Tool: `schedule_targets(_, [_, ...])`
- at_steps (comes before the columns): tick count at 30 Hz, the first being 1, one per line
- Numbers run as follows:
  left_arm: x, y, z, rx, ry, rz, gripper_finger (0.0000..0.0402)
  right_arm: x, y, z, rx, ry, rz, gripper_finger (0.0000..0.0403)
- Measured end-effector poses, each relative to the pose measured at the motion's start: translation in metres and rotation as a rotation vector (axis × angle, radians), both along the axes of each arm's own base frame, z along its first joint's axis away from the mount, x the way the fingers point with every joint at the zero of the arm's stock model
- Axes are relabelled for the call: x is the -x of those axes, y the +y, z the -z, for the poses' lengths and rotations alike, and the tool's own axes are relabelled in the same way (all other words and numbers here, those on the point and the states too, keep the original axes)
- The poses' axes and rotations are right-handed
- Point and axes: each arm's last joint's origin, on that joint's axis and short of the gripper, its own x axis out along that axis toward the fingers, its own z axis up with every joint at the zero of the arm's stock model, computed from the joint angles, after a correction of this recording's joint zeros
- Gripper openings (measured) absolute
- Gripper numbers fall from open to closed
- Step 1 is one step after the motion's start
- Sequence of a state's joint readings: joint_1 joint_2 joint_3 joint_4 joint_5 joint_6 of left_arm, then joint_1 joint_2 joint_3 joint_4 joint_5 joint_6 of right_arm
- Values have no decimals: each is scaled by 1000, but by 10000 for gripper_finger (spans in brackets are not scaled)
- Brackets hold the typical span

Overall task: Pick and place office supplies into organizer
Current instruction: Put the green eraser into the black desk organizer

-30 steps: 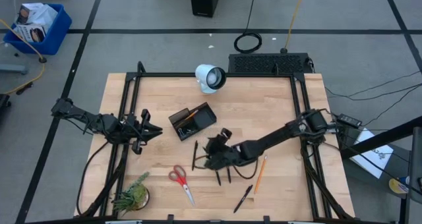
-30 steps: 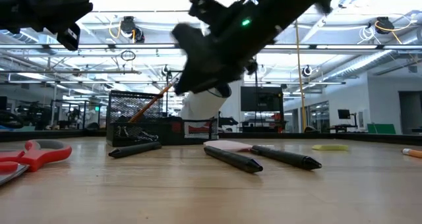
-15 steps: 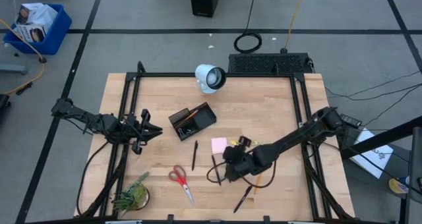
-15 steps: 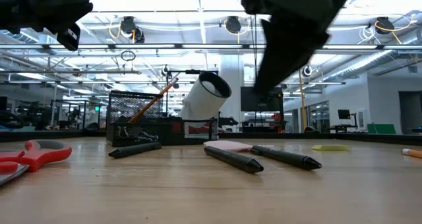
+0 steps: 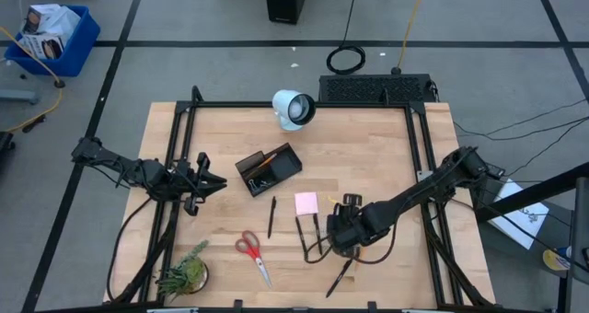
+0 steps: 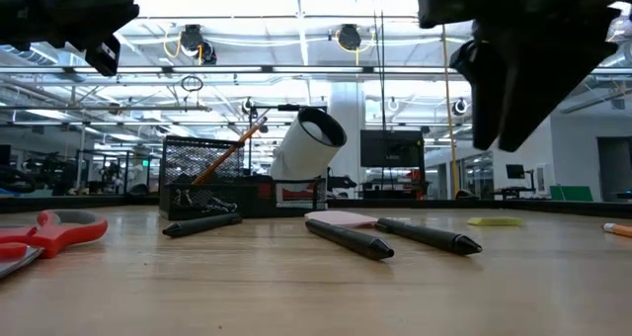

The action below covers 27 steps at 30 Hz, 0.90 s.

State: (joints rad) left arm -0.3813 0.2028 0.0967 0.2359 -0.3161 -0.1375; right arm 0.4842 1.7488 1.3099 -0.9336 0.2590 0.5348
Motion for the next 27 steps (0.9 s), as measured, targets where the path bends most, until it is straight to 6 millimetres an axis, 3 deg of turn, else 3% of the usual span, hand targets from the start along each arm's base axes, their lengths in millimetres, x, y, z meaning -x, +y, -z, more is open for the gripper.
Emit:
schedule_targets(4, [0, 0, 0, 0, 0, 0, 63, 15, -18, -3, -25, 5, -18, 201])
schedule_targets(10, [0, 0, 0, 0, 0, 0, 63, 51, -53, 17, -268, -95, -24, 196])
schedule_targets(15, [0, 0, 0, 0, 0, 0, 63, 76, -76, 23, -338, -225, 15, 182])
schedule_targets(21, [0, 0, 0, 0, 0, 0, 63, 80, -89, 25, -261, -255, -72, 166])
schedule_targets(27, [0, 0, 0, 0, 0, 0, 63, 83, -109, 29, -217, -189, -21, 160])
